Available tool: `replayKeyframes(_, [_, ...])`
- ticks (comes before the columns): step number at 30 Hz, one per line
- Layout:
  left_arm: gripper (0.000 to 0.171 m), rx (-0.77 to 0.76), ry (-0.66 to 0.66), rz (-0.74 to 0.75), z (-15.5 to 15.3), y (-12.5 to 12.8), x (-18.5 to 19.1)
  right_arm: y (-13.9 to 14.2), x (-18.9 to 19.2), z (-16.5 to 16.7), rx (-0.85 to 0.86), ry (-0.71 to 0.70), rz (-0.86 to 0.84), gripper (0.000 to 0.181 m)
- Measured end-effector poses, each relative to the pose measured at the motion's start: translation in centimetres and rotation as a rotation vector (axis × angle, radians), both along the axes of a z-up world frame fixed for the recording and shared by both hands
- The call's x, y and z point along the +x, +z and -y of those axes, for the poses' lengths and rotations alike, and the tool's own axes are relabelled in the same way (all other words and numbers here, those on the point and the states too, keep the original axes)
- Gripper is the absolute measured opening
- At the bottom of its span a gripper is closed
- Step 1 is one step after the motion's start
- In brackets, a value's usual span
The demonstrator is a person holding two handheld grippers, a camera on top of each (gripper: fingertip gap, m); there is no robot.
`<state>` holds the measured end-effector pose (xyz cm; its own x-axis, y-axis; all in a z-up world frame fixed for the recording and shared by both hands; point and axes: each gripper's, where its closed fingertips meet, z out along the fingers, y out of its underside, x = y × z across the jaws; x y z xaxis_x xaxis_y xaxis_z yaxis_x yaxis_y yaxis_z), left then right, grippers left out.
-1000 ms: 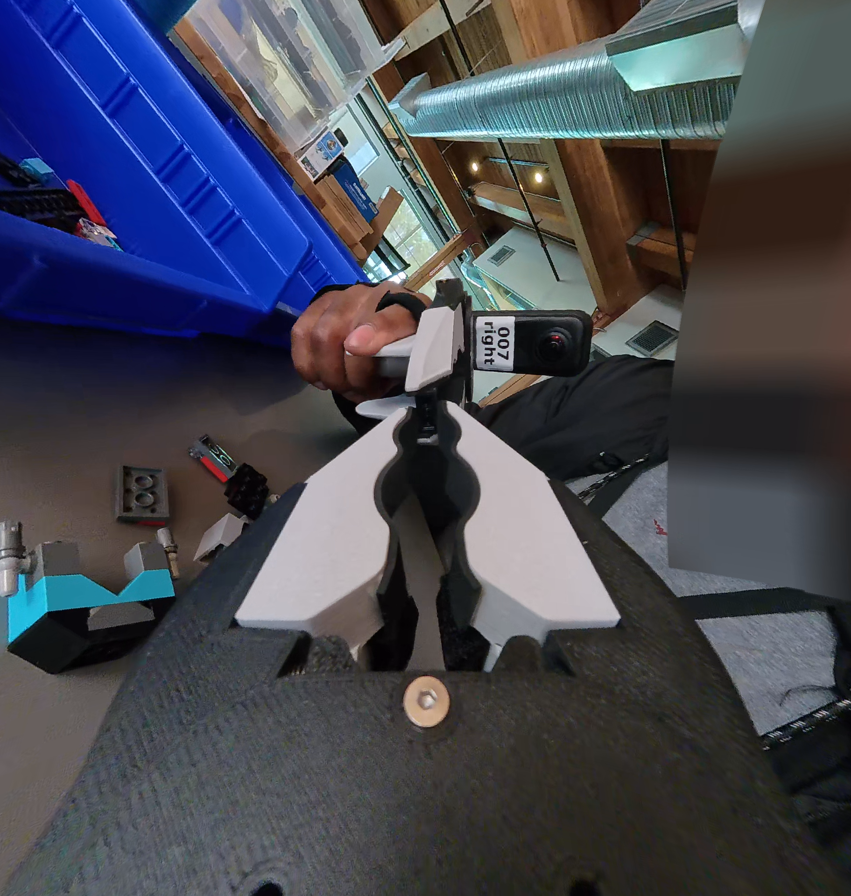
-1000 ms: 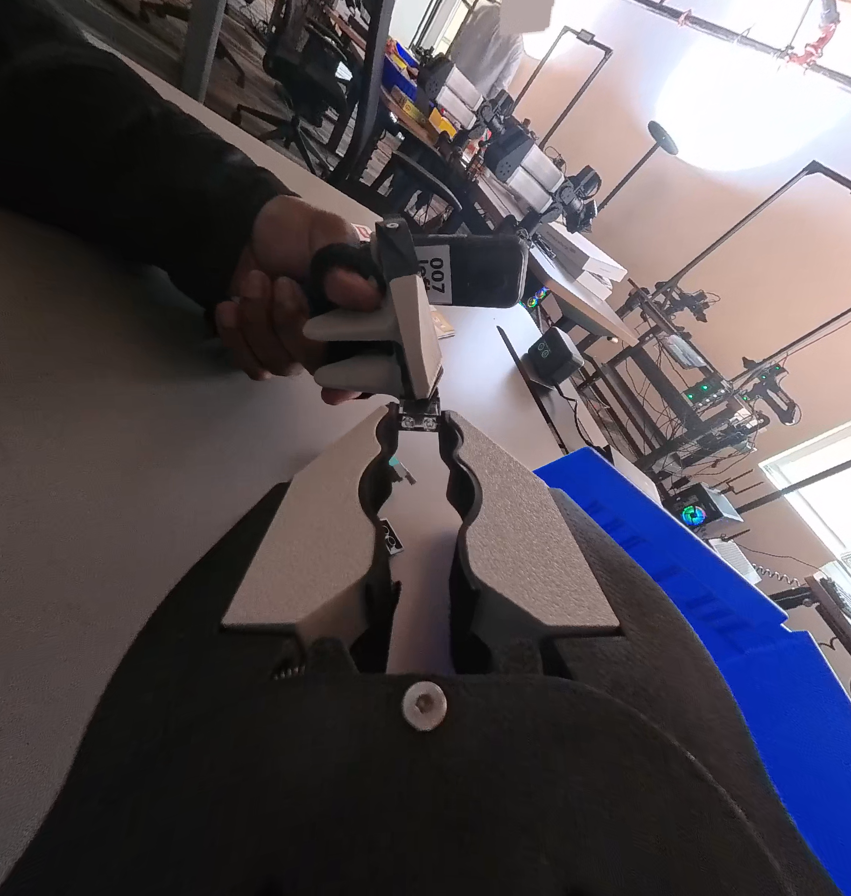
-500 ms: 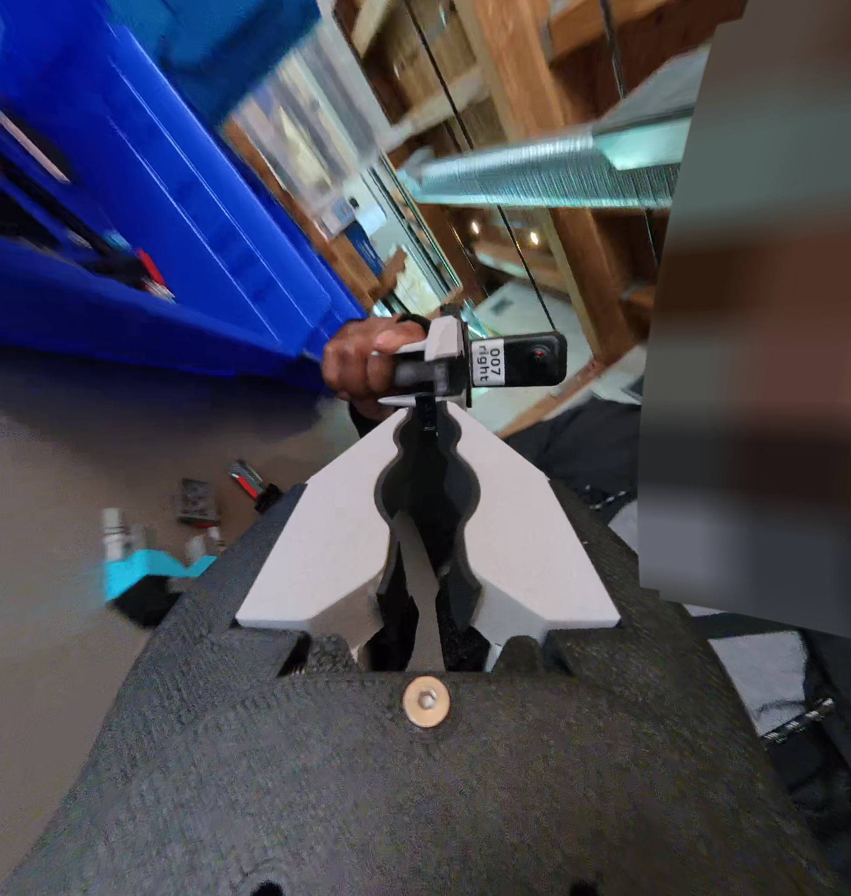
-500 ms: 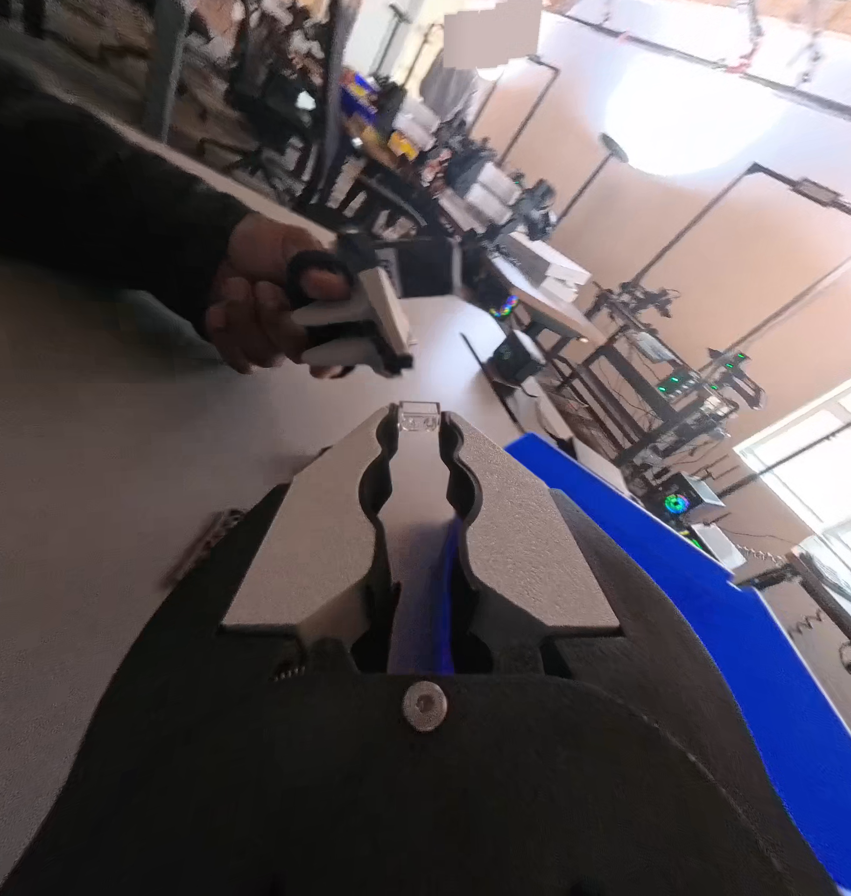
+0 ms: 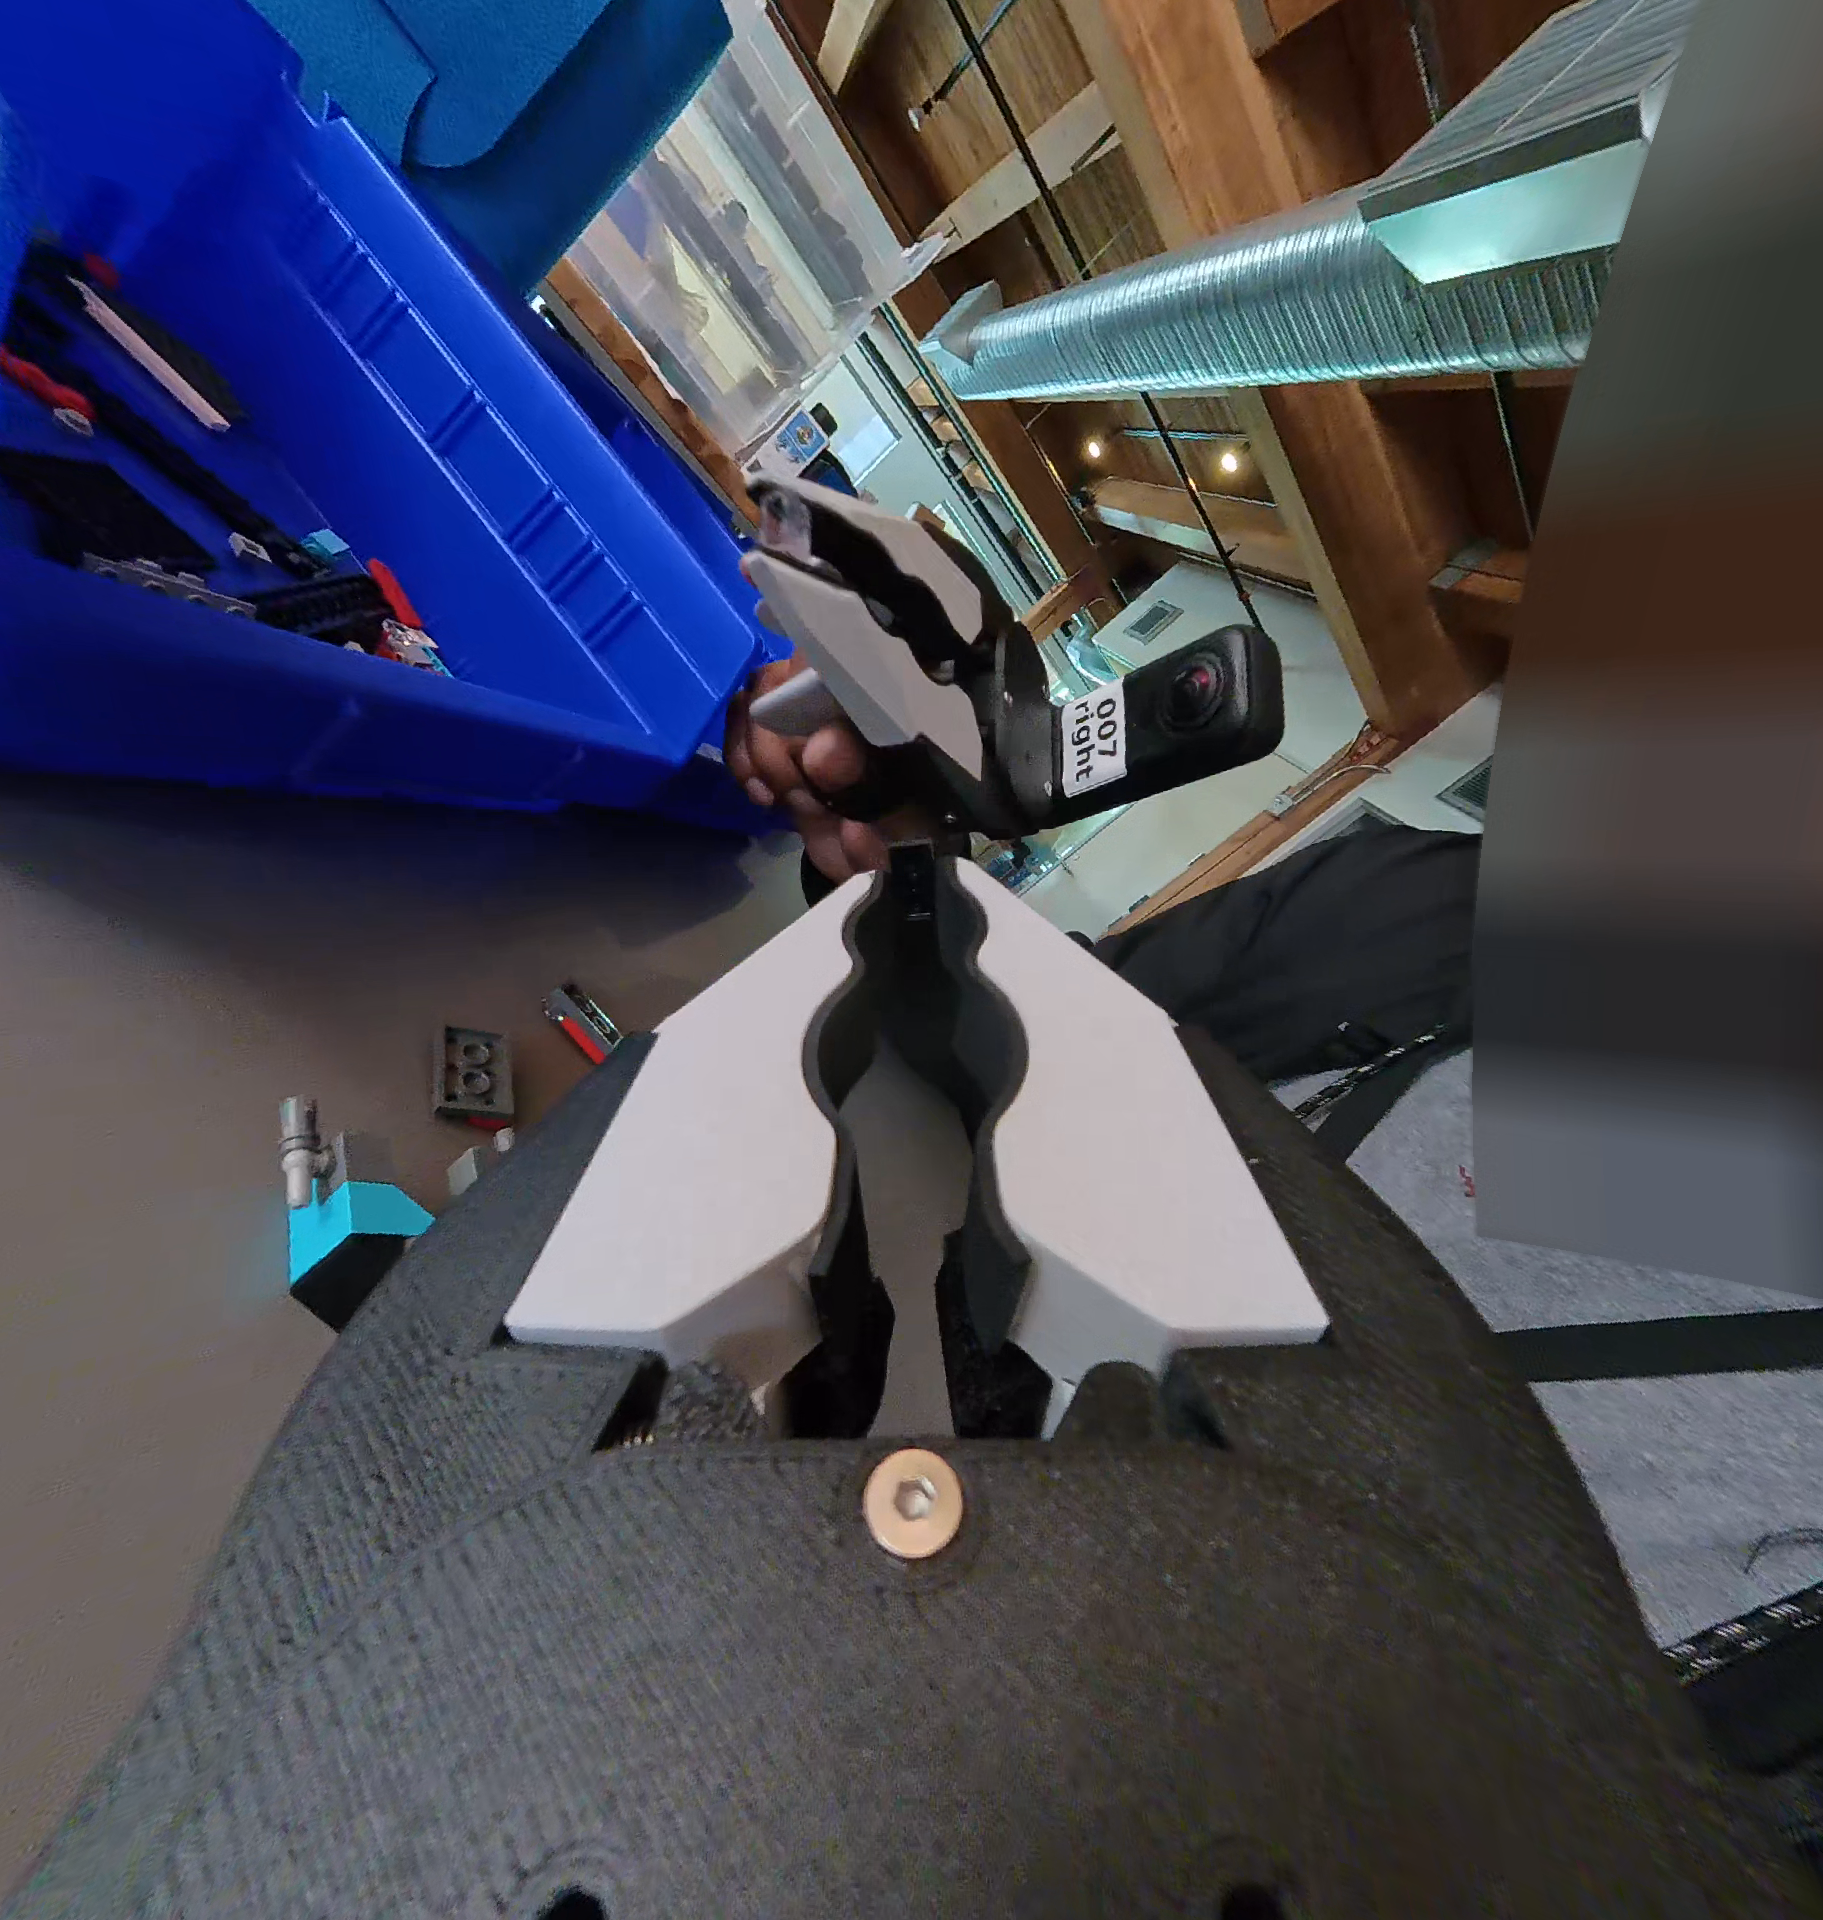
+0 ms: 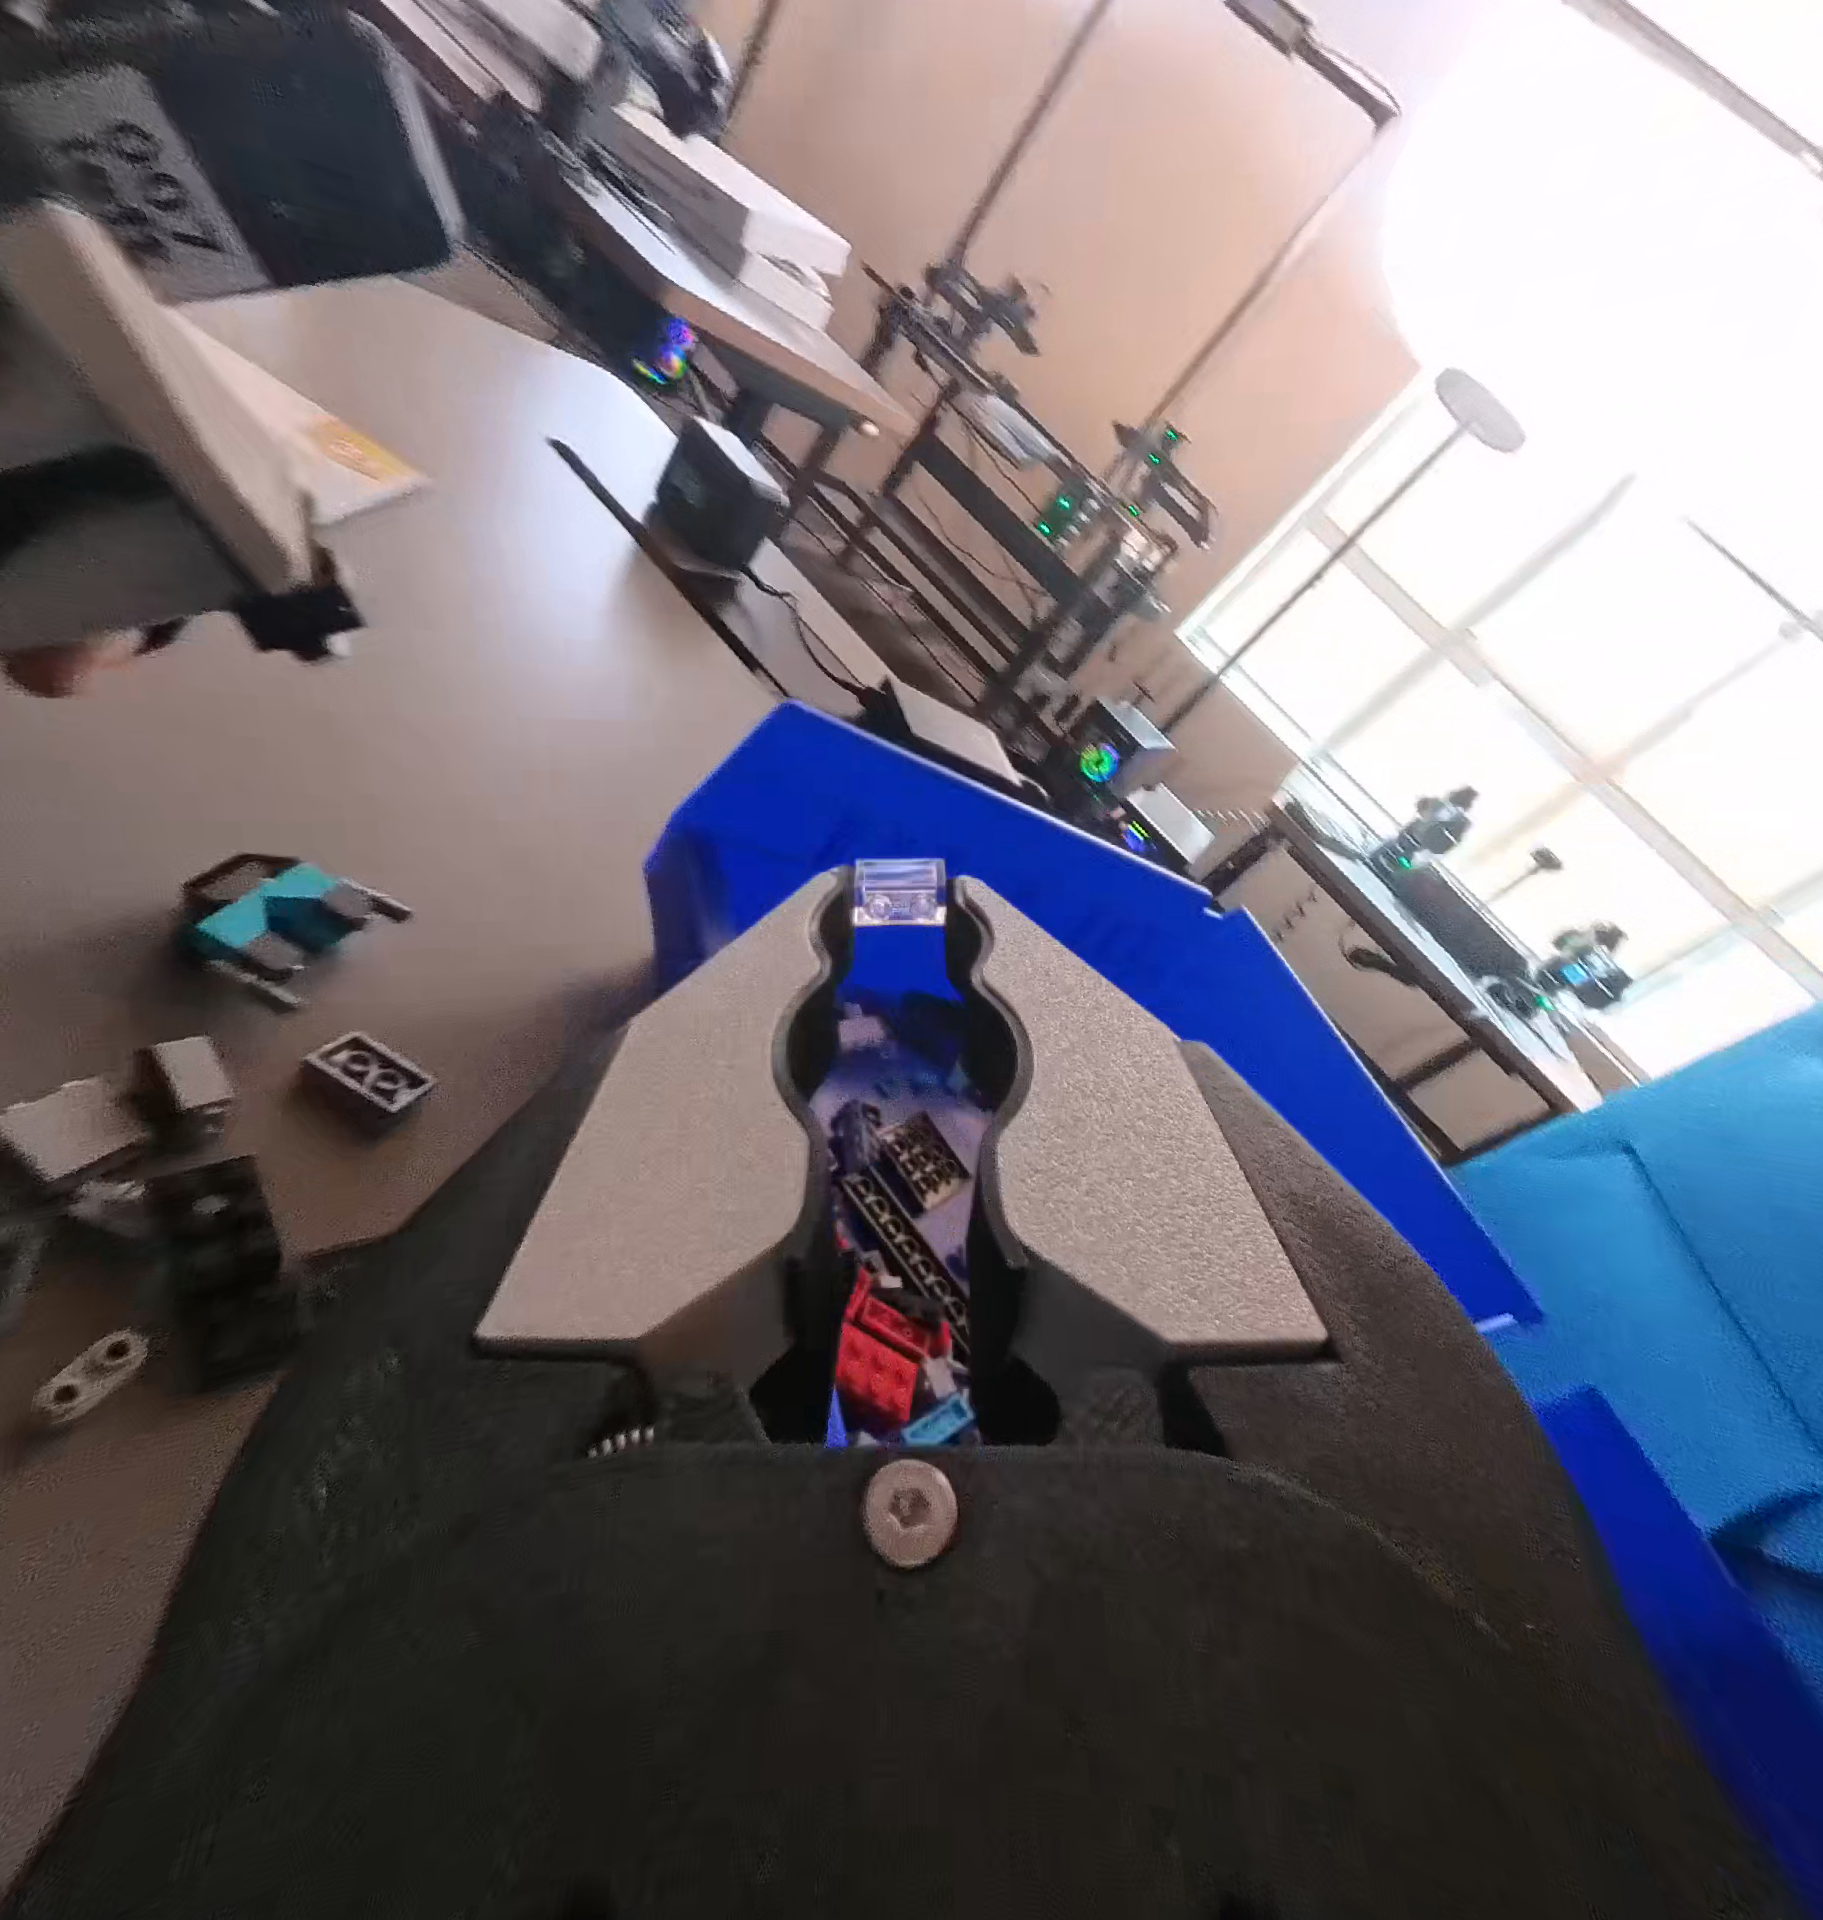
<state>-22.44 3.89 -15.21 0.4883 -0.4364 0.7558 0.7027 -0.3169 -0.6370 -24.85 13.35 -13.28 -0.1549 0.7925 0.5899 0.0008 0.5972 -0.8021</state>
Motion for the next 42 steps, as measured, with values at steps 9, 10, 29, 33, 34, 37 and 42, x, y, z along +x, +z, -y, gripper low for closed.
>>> replayKeyframes(9, [0.009,-0.001,0.006,-0.009,-0.1,0.1,0.3,-0.7,-1.4,-4.1,-0.029,-0.278,0.062,0.02])
replayKeyframes(10, [0.009,-0.003,0.006,-0.01,-0.1,0.1,0.3,-1.0,-1.5,-4.4,-0.031,-0.292,0.075,0.023])
replayKeyframes(29, [0.009,0.067,-0.104,0.135,-0.2,1.2,2.3,-1.3,3.7,9.7,-0.076,0.553,0.11,0.03])
replayKeyframes(33, [0.009,0.062,-0.114,0.138,-0.3,1.1,2.6,-1.4,3.8,10.6,-0.052,0.565,0.098,0.029])
replayKeyframes(34, [0.009,0.06,-0.115,0.138,-0.3,1.1,2.6,-1.4,3.8,10.6,-0.05,0.563,0.095,0.028])
replayKeyframes(37, [0.009,0.055,-0.118,0.134,-0.3,1.0,2.7,-1.1,3.7,10.5,-0.058,0.553,0.077,0.017])
replayKeyframes(42, [0.009,0.041,-0.092,0.133,-0.6,0.8,2.4,-1.2,3.3,9.9,-0.046,0.52,0.084,0.017])
